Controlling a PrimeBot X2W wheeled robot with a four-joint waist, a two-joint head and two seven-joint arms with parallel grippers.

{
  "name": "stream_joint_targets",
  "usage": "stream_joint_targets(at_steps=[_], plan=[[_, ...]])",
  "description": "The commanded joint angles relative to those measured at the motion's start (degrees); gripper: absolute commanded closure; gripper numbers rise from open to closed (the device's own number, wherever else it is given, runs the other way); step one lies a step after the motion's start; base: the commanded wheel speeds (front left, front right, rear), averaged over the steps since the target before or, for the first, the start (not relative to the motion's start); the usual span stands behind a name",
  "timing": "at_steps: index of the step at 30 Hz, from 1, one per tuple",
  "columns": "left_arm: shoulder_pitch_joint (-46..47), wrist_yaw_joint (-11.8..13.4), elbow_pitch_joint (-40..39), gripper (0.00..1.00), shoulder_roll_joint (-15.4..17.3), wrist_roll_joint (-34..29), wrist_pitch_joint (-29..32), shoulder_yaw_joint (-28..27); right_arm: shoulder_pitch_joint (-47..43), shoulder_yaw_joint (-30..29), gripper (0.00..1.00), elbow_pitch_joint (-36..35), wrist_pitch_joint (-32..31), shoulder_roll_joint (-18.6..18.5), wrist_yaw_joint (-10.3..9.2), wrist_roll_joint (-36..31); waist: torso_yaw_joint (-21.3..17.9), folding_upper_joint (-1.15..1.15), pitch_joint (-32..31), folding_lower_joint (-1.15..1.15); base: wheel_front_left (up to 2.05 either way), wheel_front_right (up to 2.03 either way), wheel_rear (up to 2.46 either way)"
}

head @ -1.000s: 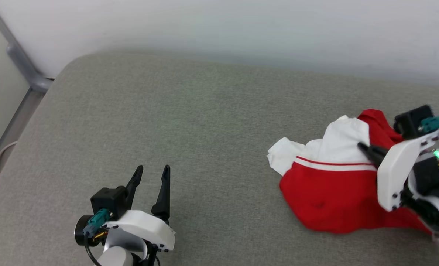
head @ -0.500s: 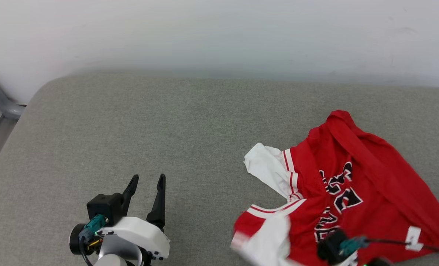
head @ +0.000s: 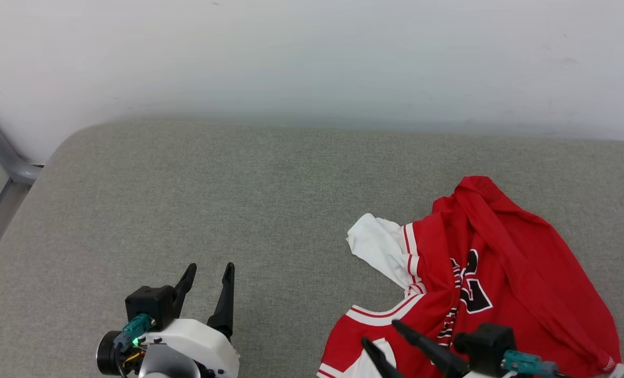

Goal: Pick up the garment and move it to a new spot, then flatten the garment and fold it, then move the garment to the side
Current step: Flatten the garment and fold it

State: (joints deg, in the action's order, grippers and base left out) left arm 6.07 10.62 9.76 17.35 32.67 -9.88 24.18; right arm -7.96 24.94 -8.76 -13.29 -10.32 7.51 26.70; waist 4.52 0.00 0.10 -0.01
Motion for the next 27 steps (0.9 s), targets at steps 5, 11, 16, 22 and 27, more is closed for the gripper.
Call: stream_joint_targets(at_steps=[5, 11, 16, 22, 27], plan=[[-0.77, 0.35, -0.28, 0.00, 0.16, 0.14, 0.19, 0.37, 0.99, -5.46, 0.00, -0.46, 7.53, 2.50, -0.04, -3.70, 0.24, 0.00, -0.95, 0.01, 0.00, 0.00, 0.00], [-0.91, 0.57, -0.88, 0.00, 0.48, -0.16, 0.99, 0.94, 0.54, -16.75, 0.00, 0.15, 9.70, 4.96, -0.04, -8.45, 0.42, 0.00, -1.77, 0.01, 0.00, 0.00, 0.00], [0.13, -0.50, -1.82, 0.00, 0.91, -1.35, 3.97, 4.10, 0.35, -27.07, 0.00, -1.47, 10.00, 6.10, -0.04, -12.36, 0.19, 0.00, -1.91, 0.01, 0.00, 0.00, 0.00], [1.58, -3.87, -2.84, 0.00, -0.37, -2.99, 12.05, 11.78, -0.14, -34.51, 0.00, -2.55, 8.65, 6.63, -0.04, -15.18, -0.60, 0.00, -1.66, 0.01, 0.00, 0.00, 0.00], [2.81, -8.45, -2.64, 0.00, -1.50, -1.94, 23.07, 19.24, -0.41, -35.50, 0.00, -3.66, 7.44, 6.91, -0.04, -16.30, -1.79, 0.00, -0.84, 0.01, 0.00, 0.00, 0.00]])
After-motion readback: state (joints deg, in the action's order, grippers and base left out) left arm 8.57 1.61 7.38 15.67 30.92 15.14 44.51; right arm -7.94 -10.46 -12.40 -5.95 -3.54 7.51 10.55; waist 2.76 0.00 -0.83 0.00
